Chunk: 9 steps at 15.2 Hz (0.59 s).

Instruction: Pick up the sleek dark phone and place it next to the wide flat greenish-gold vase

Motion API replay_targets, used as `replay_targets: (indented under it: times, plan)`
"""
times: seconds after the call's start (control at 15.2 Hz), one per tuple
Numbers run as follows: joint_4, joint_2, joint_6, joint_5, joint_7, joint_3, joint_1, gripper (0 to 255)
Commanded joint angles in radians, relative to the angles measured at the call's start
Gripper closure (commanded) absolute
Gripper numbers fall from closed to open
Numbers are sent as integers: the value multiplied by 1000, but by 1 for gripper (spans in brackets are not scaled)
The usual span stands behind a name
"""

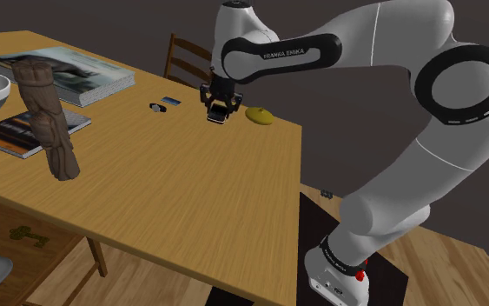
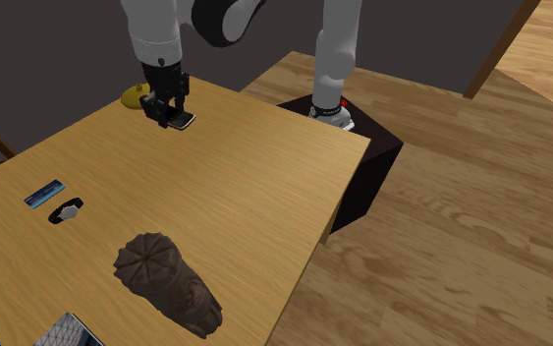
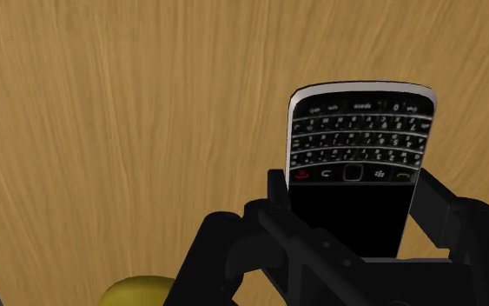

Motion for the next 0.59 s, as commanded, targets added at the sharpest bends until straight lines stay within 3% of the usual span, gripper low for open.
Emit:
replay_targets:
  times: [0.0, 0.53]
  plan:
    - [8, 9, 8, -2, -45, -23, -23, 255]
    - [93, 95, 23, -34, -198, -102, -106, 255]
